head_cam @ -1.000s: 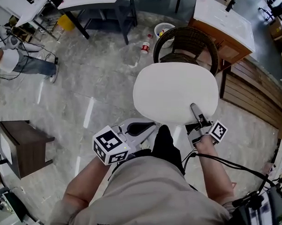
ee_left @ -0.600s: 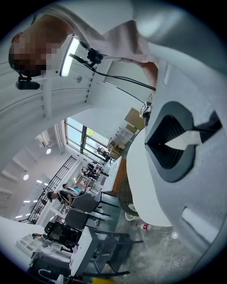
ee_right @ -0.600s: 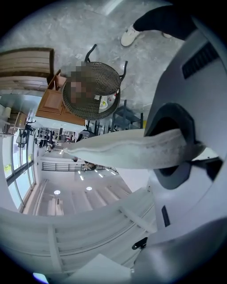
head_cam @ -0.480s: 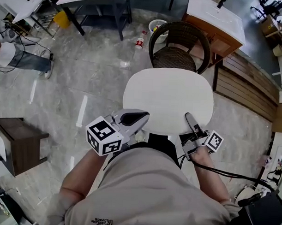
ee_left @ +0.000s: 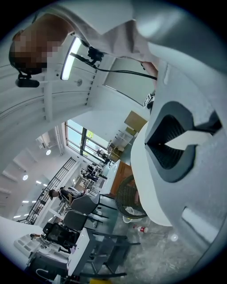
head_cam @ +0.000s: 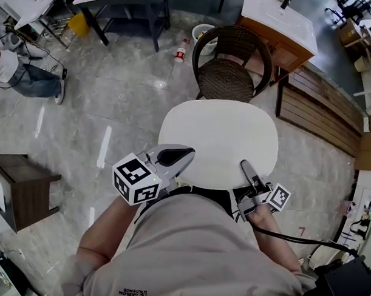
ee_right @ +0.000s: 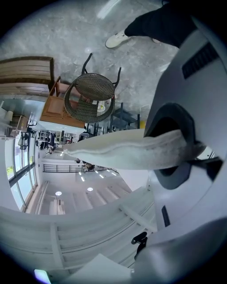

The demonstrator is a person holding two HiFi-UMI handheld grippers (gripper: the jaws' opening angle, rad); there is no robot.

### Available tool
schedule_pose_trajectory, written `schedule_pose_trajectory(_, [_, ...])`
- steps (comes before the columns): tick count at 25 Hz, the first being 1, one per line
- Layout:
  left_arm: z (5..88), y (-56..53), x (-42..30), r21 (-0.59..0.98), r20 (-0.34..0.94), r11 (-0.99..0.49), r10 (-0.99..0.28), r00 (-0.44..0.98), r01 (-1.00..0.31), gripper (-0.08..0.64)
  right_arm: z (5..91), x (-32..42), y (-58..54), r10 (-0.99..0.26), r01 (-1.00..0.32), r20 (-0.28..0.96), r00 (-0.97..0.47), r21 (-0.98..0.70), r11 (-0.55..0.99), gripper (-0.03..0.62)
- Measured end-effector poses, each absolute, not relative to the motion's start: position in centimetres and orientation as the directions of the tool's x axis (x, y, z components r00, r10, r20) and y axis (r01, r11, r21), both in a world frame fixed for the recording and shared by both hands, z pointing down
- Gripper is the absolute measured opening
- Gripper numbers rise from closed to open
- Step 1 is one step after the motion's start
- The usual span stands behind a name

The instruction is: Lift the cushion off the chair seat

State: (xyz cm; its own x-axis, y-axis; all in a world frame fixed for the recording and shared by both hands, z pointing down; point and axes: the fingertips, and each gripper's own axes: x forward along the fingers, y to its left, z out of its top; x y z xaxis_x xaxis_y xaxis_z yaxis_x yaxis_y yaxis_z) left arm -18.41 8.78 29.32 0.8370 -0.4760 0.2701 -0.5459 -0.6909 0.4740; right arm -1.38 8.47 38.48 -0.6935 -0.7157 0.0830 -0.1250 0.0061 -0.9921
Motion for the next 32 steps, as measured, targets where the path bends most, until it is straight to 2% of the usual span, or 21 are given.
schedule_pose_trajectory(15, [29.9,9.3,-17.8,0.485,0.284,-0.678,-0.476,0.833,-0.553,0.006,39.2,0.1,11.5,-0.702,-0.139,0.112,-0.703,-0.99,-0.019,0.044])
schedule_pose_trajectory(32, [30.4,7.8,-15.5,0.476,0.3,-0.692,-0.452,0.84,-0.543,0.006,39.9,1.4,9.8,-0.718,-0.122,0.099,-0.689,-0.992,-0.02,0.043])
